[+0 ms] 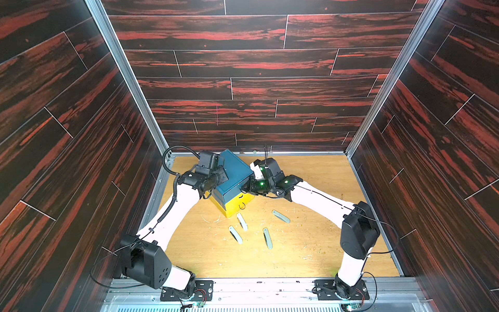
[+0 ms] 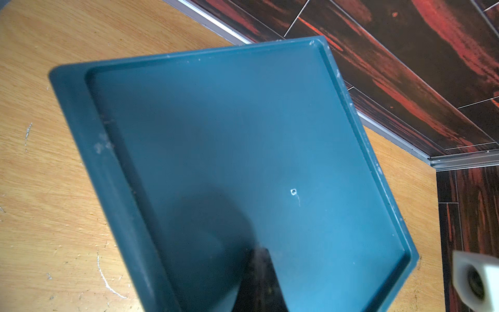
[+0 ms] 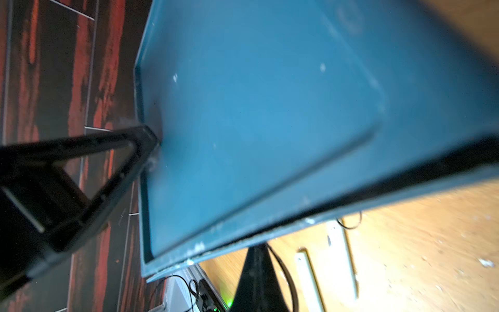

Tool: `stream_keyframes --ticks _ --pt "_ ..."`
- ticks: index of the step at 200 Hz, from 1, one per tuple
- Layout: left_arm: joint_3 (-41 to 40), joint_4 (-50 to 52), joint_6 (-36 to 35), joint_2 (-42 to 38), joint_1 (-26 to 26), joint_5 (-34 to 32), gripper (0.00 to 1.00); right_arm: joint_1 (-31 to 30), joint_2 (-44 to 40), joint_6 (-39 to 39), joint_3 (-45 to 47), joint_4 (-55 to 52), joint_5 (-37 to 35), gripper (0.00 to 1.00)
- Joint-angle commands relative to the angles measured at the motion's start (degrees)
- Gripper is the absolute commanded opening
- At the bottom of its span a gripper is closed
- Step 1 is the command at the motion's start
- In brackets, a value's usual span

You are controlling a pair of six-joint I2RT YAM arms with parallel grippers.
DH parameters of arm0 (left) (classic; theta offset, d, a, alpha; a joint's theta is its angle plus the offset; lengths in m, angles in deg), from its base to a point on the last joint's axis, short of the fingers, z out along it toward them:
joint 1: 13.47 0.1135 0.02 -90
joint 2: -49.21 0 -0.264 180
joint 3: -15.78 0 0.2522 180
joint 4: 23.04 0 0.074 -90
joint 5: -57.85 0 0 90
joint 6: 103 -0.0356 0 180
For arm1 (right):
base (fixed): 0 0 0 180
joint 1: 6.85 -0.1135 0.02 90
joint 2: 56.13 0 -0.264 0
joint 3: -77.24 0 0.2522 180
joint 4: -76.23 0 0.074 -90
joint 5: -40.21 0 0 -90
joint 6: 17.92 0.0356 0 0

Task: Place the fruit knives into the drawer by color
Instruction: Close the drawer in the storage box.

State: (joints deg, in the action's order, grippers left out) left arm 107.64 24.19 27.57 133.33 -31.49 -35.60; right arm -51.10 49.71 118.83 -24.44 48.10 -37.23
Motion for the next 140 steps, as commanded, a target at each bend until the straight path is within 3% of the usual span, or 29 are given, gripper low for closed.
stream_keyframes --ticks 1,76,140 --pt "-1.8 4.5 0.2 -0.7 -0.2 0.2 0.00 0.1 1.5 1.1 -1.7 1.7 1.1 0.00" --pt "-1.7 4.5 0.4 -0.6 -0.2 0.3 0.00 0.6 -3.5 -0.2 1.2 1.4 0.6 0.02" --pt "-1.7 4.1 0.5 -0.5 -0.2 0.2 0.00 2.2 -13.8 -4.1 11.1 0.7 0.8 0.19"
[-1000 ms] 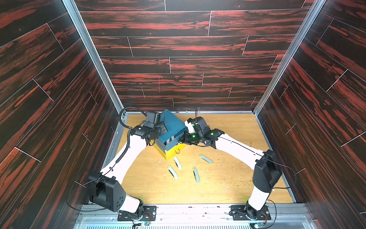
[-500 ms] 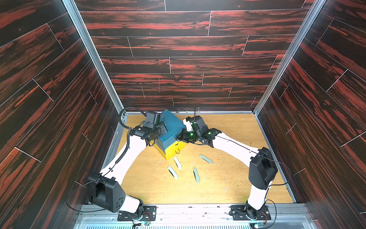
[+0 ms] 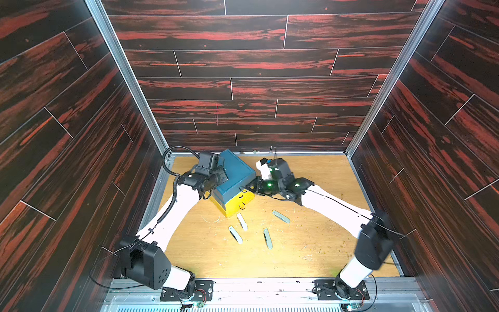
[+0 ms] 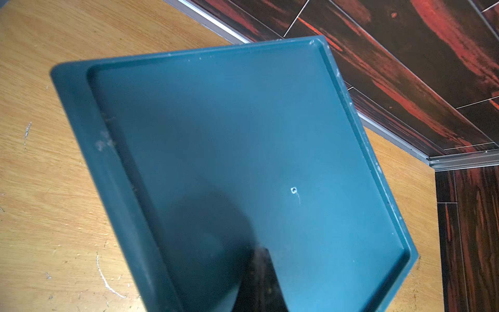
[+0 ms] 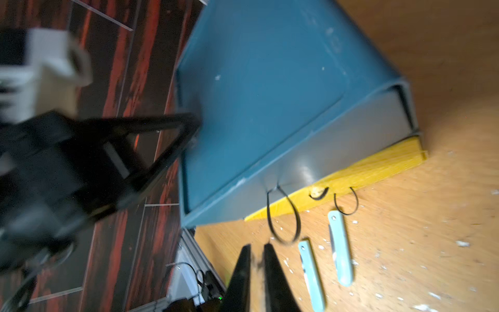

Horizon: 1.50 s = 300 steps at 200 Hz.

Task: Place the fruit knives into the drawer by color
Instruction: Close the drawer in the storage box, then open the drawer in the storage box.

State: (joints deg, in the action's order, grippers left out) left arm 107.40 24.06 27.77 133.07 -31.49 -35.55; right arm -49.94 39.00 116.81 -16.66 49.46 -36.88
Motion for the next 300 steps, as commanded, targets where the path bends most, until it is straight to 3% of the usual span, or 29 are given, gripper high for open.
stream_keyframes --ticks 1,55,131,170,241,300 --pt "-1.5 4.3 0.3 -0.2 -0.2 0.1 0.00 1.0 -3.2 -2.0 3.5 -0.6 0.5 0.19" --pt "-1.3 4.0 0.6 0.3 -0.2 0.3 0.00 5.4 -2.7 9.6 17.9 18.2 13.5 0.29" --pt "-0.9 4.3 0.7 0.8 -0.2 0.3 0.00 6.0 9.2 22.4 18.8 37.3 19.4 0.33" --pt "-0.3 4.2 0.7 1.1 -0.2 0.5 0.00 5.4 14.4 31.8 22.2 52.5 18.5 0.33" --pt "-0.4 4.5 0.5 0.9 -0.2 0.3 0.00 1.6 20.4 37.0 22.8 66.7 12.2 0.32" --pt "-0.3 5.0 0.1 0.4 -0.2 0.1 0.00 1.3 20.8 36.7 24.3 66.8 9.5 0.30"
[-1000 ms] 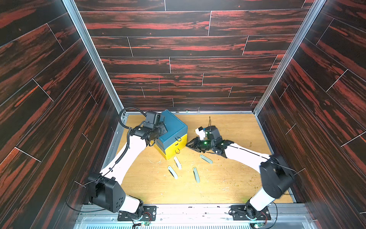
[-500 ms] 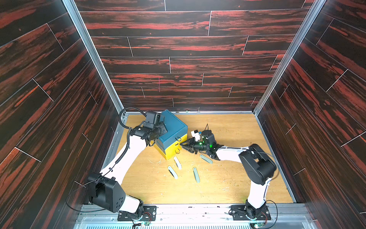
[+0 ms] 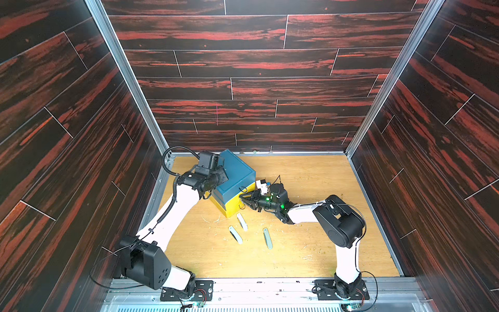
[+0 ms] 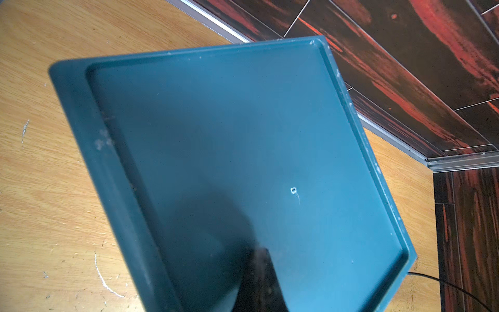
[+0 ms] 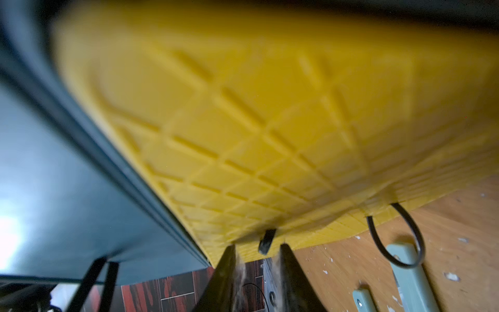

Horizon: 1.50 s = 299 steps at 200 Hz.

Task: Place the fruit knives into the drawer by color
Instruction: Open the drawer in the storage box.

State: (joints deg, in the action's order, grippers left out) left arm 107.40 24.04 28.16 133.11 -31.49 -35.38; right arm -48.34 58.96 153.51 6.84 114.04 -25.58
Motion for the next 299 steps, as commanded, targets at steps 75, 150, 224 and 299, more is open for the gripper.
stream_keyframes --ticks 75,150,224,299 --pt "-0.5 5.0 -0.4 0.3 -0.2 -0.2 0.00 -0.3 2.7 -0.2 -0.5 1.8 -3.8 0.26" --pt "-0.6 5.1 -0.5 0.6 -0.2 0.0 0.00 -0.4 5.0 0.6 -2.3 4.4 -6.4 0.25" --pt "-0.9 4.9 -0.4 0.7 -0.2 0.1 0.00 -1.0 5.3 0.4 -2.8 7.8 -9.0 0.22" --pt "-0.6 5.2 -0.7 0.8 -0.2 0.3 0.00 -1.4 8.1 1.0 -6.3 8.9 -11.0 0.19"
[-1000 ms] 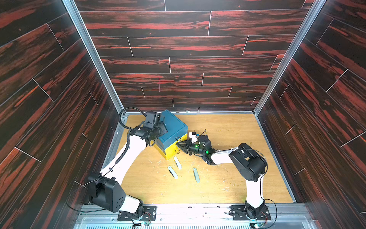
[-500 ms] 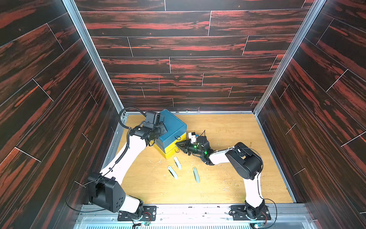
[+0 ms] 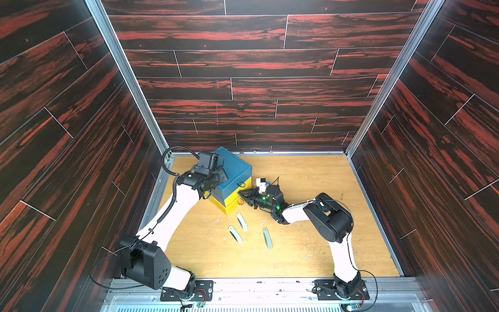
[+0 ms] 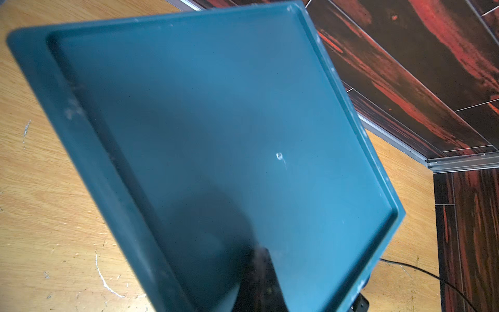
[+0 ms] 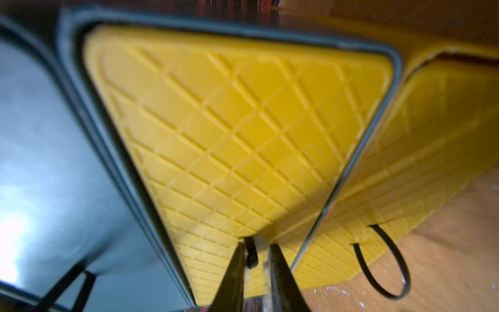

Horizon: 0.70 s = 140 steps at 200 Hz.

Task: Place the fruit knives into the drawer by color
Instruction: Open the drawer in the storage box.

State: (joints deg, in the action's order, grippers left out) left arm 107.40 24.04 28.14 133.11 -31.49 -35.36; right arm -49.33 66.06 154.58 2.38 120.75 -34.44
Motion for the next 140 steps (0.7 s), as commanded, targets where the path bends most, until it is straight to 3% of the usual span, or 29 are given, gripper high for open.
stream_keyframes --ticks 1,78,140 --pt "-0.6 5.2 -0.7 0.8 -0.2 0.3 0.00 -0.4 1.0 0.0 -1.8 2.2 -2.2 0.19" --pt "-0.3 5.3 -0.6 1.3 -0.2 0.5 0.00 -0.3 2.2 0.2 -3.1 2.4 -2.9 0.03" --pt "1.1 5.4 -0.8 2.2 -0.1 -0.7 0.00 -0.2 -2.0 -2.7 -0.2 -0.5 -2.5 0.00"
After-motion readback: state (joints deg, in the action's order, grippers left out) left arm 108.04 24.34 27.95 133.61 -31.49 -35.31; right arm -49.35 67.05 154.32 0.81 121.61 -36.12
